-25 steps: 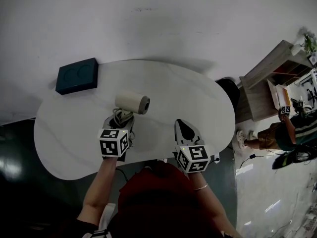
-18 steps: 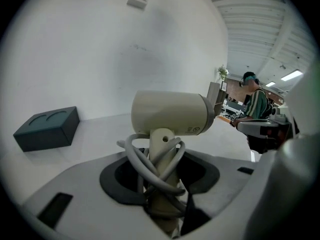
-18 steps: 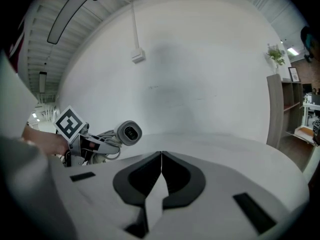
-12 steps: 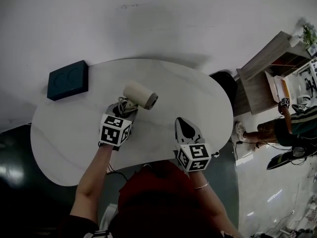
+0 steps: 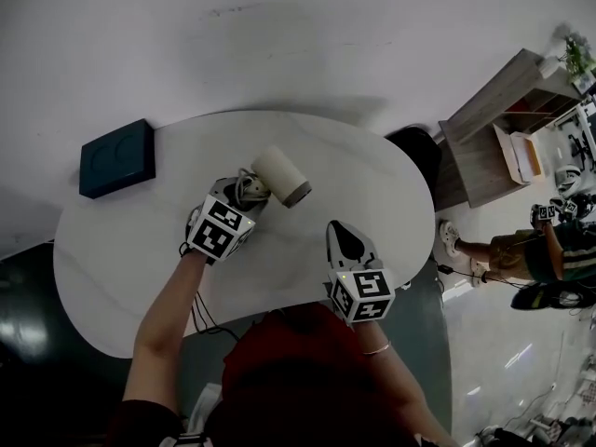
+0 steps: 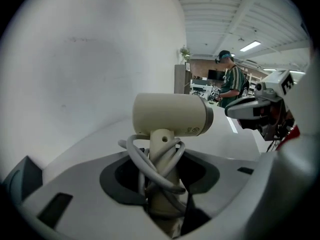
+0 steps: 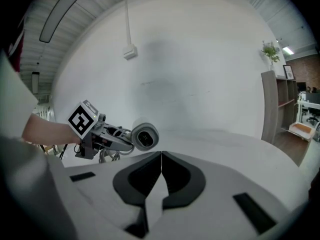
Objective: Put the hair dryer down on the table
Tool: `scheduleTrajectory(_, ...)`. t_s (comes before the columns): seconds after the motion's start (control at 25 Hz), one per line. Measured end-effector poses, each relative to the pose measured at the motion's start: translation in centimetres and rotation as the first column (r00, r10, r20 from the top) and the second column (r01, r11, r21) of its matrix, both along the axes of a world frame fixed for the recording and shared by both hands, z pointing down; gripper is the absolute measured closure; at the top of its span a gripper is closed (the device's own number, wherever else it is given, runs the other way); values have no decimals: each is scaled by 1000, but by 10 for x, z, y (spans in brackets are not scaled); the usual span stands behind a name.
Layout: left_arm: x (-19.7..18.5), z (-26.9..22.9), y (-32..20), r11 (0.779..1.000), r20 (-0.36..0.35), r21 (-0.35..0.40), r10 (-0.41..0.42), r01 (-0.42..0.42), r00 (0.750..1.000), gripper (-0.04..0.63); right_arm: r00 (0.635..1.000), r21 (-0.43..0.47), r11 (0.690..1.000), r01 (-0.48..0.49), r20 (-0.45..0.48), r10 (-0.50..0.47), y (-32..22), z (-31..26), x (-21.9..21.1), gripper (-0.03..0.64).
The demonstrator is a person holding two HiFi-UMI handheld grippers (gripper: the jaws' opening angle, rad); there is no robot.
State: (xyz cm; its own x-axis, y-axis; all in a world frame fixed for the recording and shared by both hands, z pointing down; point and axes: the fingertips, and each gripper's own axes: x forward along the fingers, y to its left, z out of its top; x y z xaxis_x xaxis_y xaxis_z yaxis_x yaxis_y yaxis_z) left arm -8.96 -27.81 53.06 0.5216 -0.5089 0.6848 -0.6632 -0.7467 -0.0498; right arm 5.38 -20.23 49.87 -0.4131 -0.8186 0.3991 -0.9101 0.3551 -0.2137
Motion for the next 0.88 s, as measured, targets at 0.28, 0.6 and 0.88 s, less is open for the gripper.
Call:
scheduleTrajectory(0.28, 20, 13, 0, 988, 35, -51, 146, -144, 989, 390, 1000, -20, 1000, -18, -6, 18, -1, 7, 9, 601)
scheduleTrajectory(0.6, 29, 26, 1, 959, 125, -86, 280, -271, 952, 390, 1000, -32, 999, -30, -4, 30, -4, 12, 15, 601)
scheduleTrajectory(0.88, 34, 31, 3, 930, 160, -116, 365, -350, 917, 390, 999, -47, 998, -41, -5, 41, -4, 18, 22, 601)
